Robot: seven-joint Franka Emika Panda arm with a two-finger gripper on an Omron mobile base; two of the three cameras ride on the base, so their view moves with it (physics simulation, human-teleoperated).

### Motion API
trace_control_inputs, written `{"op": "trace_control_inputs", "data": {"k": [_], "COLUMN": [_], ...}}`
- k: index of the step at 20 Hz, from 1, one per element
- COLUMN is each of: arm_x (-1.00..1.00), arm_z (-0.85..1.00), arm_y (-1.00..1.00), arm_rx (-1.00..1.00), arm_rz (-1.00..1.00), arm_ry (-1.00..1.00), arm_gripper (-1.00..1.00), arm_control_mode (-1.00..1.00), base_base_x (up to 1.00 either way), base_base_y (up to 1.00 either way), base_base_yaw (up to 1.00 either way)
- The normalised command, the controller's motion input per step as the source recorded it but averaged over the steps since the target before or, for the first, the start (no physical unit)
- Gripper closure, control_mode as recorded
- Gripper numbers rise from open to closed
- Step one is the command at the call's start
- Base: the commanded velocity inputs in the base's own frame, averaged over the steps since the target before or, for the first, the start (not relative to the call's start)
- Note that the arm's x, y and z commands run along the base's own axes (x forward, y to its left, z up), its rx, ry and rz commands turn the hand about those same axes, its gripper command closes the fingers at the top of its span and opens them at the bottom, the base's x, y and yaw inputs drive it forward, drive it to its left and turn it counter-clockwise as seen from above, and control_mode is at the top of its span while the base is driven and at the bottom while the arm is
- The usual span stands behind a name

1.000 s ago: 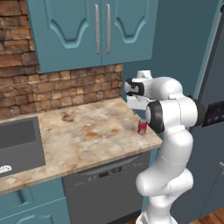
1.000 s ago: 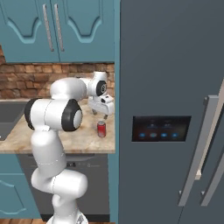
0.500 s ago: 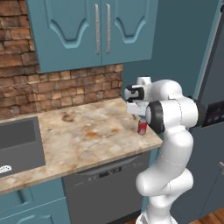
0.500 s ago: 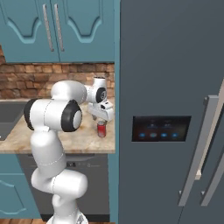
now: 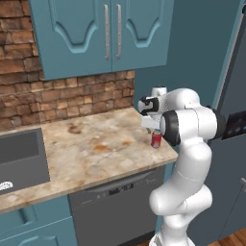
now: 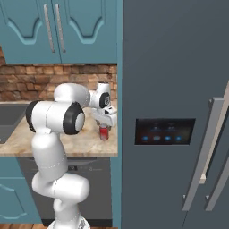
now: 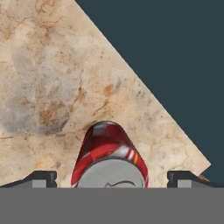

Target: Four empty soda cans are scattered around the kitchen. Gather all the cans and cluster them next to the stove for recycling.

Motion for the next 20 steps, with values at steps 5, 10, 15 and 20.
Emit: {"op": "trace_control_inputs", "data": {"k": [5,10,15,20], "arm_x": [0.00,0.00,0.00,0.00], "arm_z": [-0.13,-0.25,-0.34,0.00], "arm_y": [-0.13,-0.01,0.00,0.00], "arm_rx": [0.00,0.00,0.00,0.00], "arm_rz": [0.00,0.00,0.00,0.00], "arm_ry": [0.00,0.00,-0.01,0.00], "arm_gripper": [-1.00,-1.00,-1.00,1.00], "arm_control_mode": [-1.00,-1.00,-1.00,-1.00], "base_base_x": [0.00,0.00,0.00,0.00], "base_base_y": [0.00,0.00,0.00,0.00], "base_base_yaw": [0.00,0.00,0.00,0.00]}}
